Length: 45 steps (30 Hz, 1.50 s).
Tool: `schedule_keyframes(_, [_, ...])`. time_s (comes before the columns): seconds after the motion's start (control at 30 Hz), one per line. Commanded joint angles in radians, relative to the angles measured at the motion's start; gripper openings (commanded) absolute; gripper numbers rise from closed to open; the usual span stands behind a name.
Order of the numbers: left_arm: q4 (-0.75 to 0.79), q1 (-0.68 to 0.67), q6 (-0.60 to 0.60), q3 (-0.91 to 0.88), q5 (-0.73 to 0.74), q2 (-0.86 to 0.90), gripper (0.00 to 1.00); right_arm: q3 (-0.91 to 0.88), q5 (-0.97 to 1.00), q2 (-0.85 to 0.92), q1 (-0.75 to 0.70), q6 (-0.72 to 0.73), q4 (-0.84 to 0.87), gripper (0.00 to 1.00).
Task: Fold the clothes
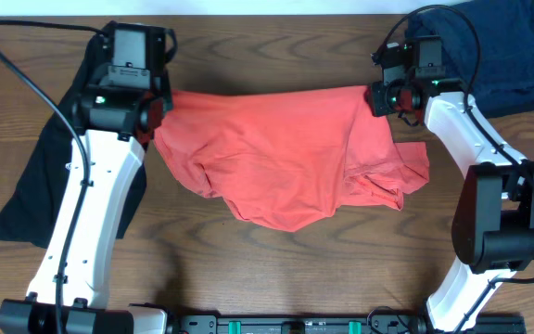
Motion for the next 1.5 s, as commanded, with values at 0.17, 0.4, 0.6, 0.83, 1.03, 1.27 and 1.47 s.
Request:
schedule_keyframes(0.17, [0.004,0.031,-0.014,0.016,-0.047,-0.008,0.07,0.150,-0.016,-0.071,-0.032,0.024,-0.358,0.81])
schedule_keyframes(0.4, [0.004,0.031,-0.014,0.007,-0.047,-0.007,0.06,0.102,-0.016,-0.069,-0.058,0.028,-0.557,0.75])
schedule_keyframes(0.6, [0.004,0.031,-0.013,0.006,-0.047,-0.007,0.06,0.012,-0.033,-0.069,-0.072,-0.019,-0.555,0.62])
schedule_keyframes(0.83, [0.004,0.031,-0.014,0.006,-0.047,-0.007,0.06,-0.104,-0.032,-0.069,-0.072,-0.050,-0.441,0.59])
schedule_keyframes(1.03, [0.000,0.031,-0.014,0.006,-0.046,-0.007,0.06,-0.192,-0.034,-0.069,-0.072,-0.037,-0.295,0.50])
schedule_keyframes(1.27, [0.001,0.031,-0.014,0.006,-0.046,-0.007,0.06,-0.196,-0.030,-0.070,-0.073,-0.012,-0.229,0.19])
schedule_keyframes(1.47, [0.001,0.031,-0.014,0.006,-0.046,-0.007,0.06,-0.156,-0.031,-0.071,-0.086,-0.011,-0.242,0.13])
